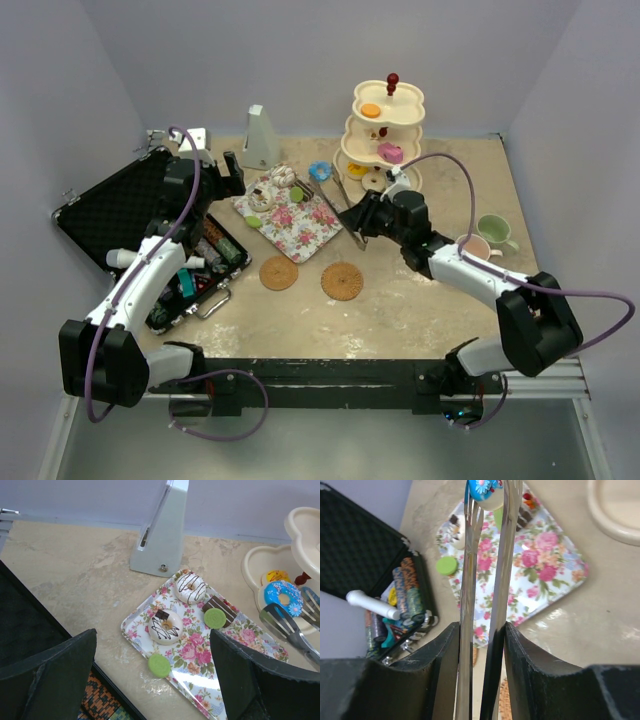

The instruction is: Serve the afternoon tea

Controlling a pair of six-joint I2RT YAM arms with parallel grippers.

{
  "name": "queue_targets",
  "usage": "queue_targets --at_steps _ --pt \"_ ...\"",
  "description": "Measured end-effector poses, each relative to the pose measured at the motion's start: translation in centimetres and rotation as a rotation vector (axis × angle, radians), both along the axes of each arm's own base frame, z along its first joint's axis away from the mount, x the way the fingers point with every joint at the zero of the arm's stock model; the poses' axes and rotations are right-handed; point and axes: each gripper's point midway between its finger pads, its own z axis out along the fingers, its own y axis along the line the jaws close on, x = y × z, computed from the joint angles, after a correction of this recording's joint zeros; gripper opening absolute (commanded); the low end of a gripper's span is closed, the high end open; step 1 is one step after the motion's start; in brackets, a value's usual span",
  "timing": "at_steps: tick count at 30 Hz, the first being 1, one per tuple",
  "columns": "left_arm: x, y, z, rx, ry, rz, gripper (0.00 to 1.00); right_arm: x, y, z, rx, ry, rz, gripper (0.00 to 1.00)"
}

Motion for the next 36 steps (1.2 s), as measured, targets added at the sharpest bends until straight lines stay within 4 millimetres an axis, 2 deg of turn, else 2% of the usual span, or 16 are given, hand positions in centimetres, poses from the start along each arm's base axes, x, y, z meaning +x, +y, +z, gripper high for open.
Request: queue_targets --at_steps 6,10,19,27,36 --pt "0.0 0.0 0.0 0.0 0.0 0.0 1.0 0.5 -3.4 -2.6 -0.054 0.058 -0.067 0.3" --pt "0.0 0.0 0.0 0.0 0.0 0.0 1.0 0.7 -5.7 -3.7 -0.082 0.079 -0.108 0.3" --pt "0.0 0.0 0.0 0.0 0.0 -0.001 1.0 1.6 -10.6 -1.9 -0.106 0.032 -0.21 0.3" --pt "0.0 0.0 0.0 0.0 0.0 -0.002 1.0 1.5 -14.0 -2.5 -0.142 0.044 -0.277 0.3" --pt "0.0 0.0 0.0 0.0 0.0 -0.002 1.0 2.2 -16.4 -2.8 -0.158 0.041 -0.327 0.29"
